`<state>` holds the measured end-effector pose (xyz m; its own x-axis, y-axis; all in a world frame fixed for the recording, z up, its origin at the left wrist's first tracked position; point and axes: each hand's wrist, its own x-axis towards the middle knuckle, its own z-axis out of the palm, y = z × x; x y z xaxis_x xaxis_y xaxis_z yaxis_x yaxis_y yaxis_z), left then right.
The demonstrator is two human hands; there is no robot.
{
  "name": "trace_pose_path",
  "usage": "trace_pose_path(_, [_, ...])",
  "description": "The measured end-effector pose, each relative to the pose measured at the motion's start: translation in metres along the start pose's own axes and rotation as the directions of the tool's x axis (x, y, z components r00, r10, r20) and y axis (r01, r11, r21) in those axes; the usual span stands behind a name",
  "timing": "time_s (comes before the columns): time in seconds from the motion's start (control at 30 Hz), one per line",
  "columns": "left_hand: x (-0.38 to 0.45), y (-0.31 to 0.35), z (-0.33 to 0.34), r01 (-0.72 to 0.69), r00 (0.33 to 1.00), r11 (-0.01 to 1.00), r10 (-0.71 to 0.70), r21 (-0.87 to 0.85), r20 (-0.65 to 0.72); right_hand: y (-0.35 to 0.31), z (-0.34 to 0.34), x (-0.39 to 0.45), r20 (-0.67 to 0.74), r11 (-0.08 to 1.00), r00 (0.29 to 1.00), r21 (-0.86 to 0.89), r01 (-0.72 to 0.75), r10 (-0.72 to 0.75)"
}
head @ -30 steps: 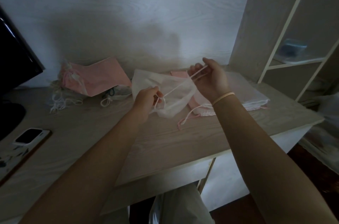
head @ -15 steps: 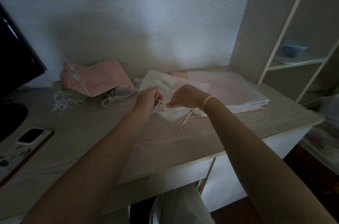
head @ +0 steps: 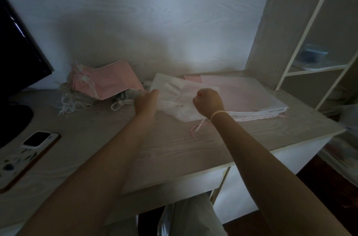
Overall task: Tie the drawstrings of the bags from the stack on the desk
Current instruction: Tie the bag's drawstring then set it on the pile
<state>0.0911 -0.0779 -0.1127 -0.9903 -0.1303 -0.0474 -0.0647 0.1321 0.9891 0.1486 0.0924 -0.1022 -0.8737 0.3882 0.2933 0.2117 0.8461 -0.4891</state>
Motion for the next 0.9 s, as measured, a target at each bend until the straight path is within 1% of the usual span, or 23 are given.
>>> trace_pose_path(0.07, [0.007, 0.003, -0.017, -0.039, 0.984, 0.999, 0.038, -0.002, -0.173, 0.005, -0.004, 0.002, 0.007, 1.0, 1.0, 0.009, -0.017, 0.017])
trace_pose_path(0.13, [0.01, 0.006, -0.031, -0.014, 0.934, 0.998, 0.033, 0.055, -0.357, 0.008, -0.004, 0.002, 0.002, 0.998, 0.999, 0.04, -0.041, 0.041])
trace_pose_path(0.17, [0.011, 0.007, -0.035, -0.007, 0.906, 0.994, 0.05, 0.105, -0.42, 0.008, -0.003, 0.002, 0.005, 0.997, 0.999, 0.063, -0.053, 0.053])
trace_pose_path(0.2, [0.011, 0.006, -0.036, -0.028, 0.888, 0.987, 0.098, 0.159, -0.449, 0.006, -0.001, 0.002, 0.007, 0.994, 0.998, 0.09, -0.063, 0.062])
trace_pose_path(0.23, [0.008, 0.007, -0.035, -0.085, 0.877, 0.972, 0.177, 0.219, -0.446, 0.005, 0.0, 0.003, 0.01, 0.99, 0.997, 0.124, -0.072, 0.072])
trace_pose_path(0.27, [0.008, 0.007, -0.034, -0.15, 0.872, 0.951, 0.256, 0.269, -0.417, 0.003, 0.002, 0.003, 0.018, 0.985, 0.997, 0.153, -0.076, 0.074])
trace_pose_path(0.3, [0.005, 0.01, -0.032, -0.217, 0.872, 0.92, 0.333, 0.327, -0.36, 0.003, 0.003, 0.003, 0.029, 0.982, 0.997, 0.17, -0.08, 0.076])
trace_pose_path(0.37, [0.001, 0.013, -0.025, -0.373, 0.857, 0.836, 0.477, 0.402, -0.197, 0.003, 0.003, 0.004, 0.043, 0.98, 0.996, 0.178, -0.084, 0.078])
trace_pose_path(0.4, [-0.002, 0.016, -0.021, -0.468, 0.829, 0.796, 0.546, 0.385, -0.122, 0.004, 0.003, 0.004, 0.046, 0.979, 0.996, 0.185, -0.083, 0.076])
trace_pose_path(0.43, [-0.005, 0.018, -0.019, -0.537, 0.81, 0.782, 0.582, 0.316, -0.066, 0.003, 0.003, 0.004, 0.048, 0.977, 0.996, 0.194, -0.083, 0.075])
trace_pose_path(0.47, [-0.011, 0.022, -0.013, -0.576, 0.804, 0.783, 0.594, 0.234, -0.007, 0.005, -0.002, 0.002, 0.041, 0.976, 0.996, 0.199, -0.084, 0.078])
trace_pose_path(0.5, [-0.015, 0.023, -0.009, -0.585, 0.809, 0.787, 0.583, 0.194, 0.076, 0.004, -0.003, 0.001, 0.047, 0.975, 0.996, 0.206, -0.086, 0.078])
trace_pose_path(0.53, [-0.018, 0.024, -0.006, -0.588, 0.808, 0.78, 0.554, 0.213, 0.2, 0.004, -0.005, 0.002, 0.052, 0.974, 0.996, 0.209, -0.085, 0.076])
trace_pose_path(0.57, [-0.019, 0.024, -0.004, -0.623, 0.778, 0.72, 0.527, 0.307, 0.342, 0.003, -0.006, 0.002, 0.056, 0.974, 0.996, 0.211, -0.081, 0.071])
trace_pose_path(0.6, [-0.02, 0.023, -0.003, -0.675, 0.733, 0.609, 0.49, 0.416, 0.472, 0.002, -0.005, 0.001, 0.061, 0.974, 0.996, 0.213, -0.082, 0.07])
trace_pose_path(0.63, [-0.02, 0.021, -0.002, -0.713, 0.7, 0.486, 0.442, 0.505, 0.561, 0.001, -0.005, 0.001, 0.059, 0.972, 0.996, 0.219, -0.082, 0.07])
trace_pose_path(0.67, [-0.02, 0.018, -0.001, -0.729, 0.684, 0.387, 0.404, 0.564, 0.607, 0.001, -0.005, 0.001, 0.055, 0.97, 0.996, 0.229, -0.081, 0.07])
trace_pose_path(0.7, [-0.019, 0.015, 0.0, -0.727, 0.686, 0.338, 0.378, 0.597, 0.621, 0.002, -0.005, 0.002, 0.045, 0.968, 0.997, 0.239, -0.076, 0.067])
trace_pose_path(0.73, [-0.018, 0.013, 0.001, -0.717, 0.696, 0.327, 0.366, 0.616, 0.617, 0.002, -0.004, 0.003, 0.035, 0.97, 0.998, 0.234, -0.062, 0.056])
trace_pose_path(0.83, [-0.018, 0.011, 0.002, -0.687, 0.725, 0.331, 0.373, 0.647, 0.579, 0.003, -0.003, 0.004, 0.005, 0.99, 1.0, 0.142, -0.015, 0.014])
trace_pose_path(0.9, [-0.017, 0.016, 0.002, -0.67, 0.736, 0.292, 0.377, 0.682, 0.562, 0.002, -0.001, 0.003, 0.01, 0.994, 1.0, 0.112, -0.013, 0.012])
